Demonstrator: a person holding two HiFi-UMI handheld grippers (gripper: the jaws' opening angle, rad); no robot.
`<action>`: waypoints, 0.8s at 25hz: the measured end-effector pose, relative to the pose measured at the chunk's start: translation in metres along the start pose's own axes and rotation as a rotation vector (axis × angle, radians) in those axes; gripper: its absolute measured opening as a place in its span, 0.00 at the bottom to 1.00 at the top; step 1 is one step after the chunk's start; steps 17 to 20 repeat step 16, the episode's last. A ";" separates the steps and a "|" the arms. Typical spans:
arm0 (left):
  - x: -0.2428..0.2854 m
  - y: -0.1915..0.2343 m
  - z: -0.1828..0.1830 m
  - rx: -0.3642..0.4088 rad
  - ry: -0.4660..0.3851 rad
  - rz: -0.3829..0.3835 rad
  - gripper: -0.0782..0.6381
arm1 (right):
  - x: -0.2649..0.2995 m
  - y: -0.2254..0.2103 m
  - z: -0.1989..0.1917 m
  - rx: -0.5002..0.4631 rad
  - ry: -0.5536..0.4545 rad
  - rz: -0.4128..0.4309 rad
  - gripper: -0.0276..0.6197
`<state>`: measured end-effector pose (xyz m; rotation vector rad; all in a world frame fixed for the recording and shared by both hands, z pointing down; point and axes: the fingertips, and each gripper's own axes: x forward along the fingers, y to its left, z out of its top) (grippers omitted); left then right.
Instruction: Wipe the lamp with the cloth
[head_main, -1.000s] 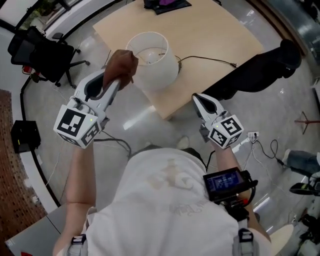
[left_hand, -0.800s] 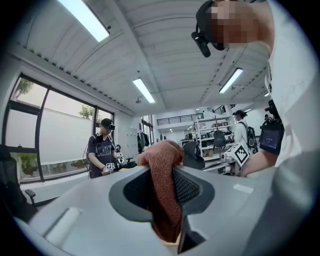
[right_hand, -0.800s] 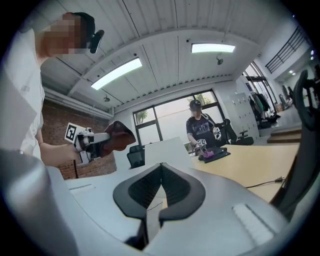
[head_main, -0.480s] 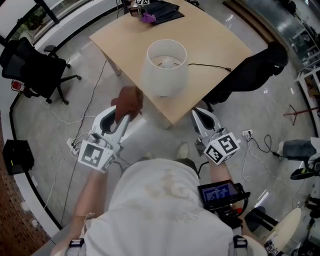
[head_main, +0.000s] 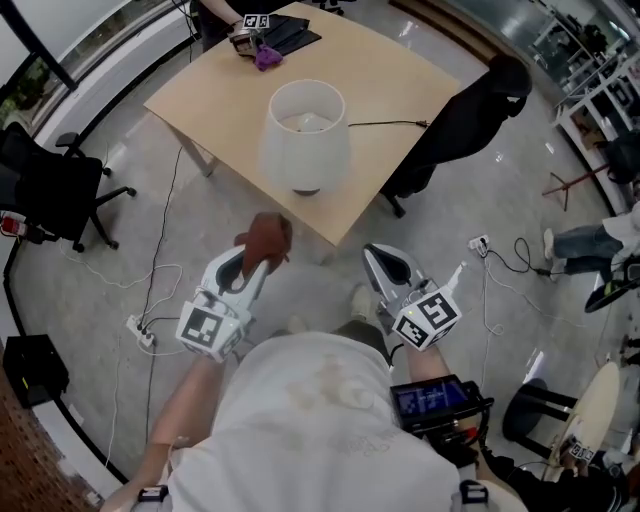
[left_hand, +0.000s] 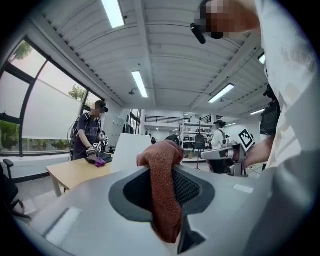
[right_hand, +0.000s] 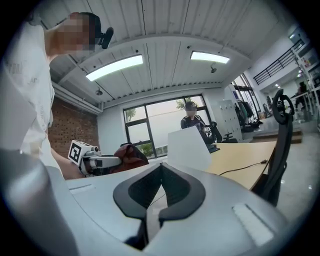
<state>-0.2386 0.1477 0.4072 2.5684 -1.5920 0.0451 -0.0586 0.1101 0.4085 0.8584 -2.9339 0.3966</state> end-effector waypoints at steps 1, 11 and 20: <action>0.002 -0.004 -0.002 -0.002 0.001 -0.015 0.25 | -0.005 0.001 -0.002 -0.001 0.000 -0.012 0.06; 0.015 -0.034 -0.026 0.012 0.028 -0.101 0.25 | -0.042 0.003 -0.015 -0.036 -0.004 -0.126 0.06; 0.005 -0.027 -0.025 0.025 0.046 -0.099 0.25 | -0.034 0.014 -0.013 -0.037 0.001 -0.116 0.06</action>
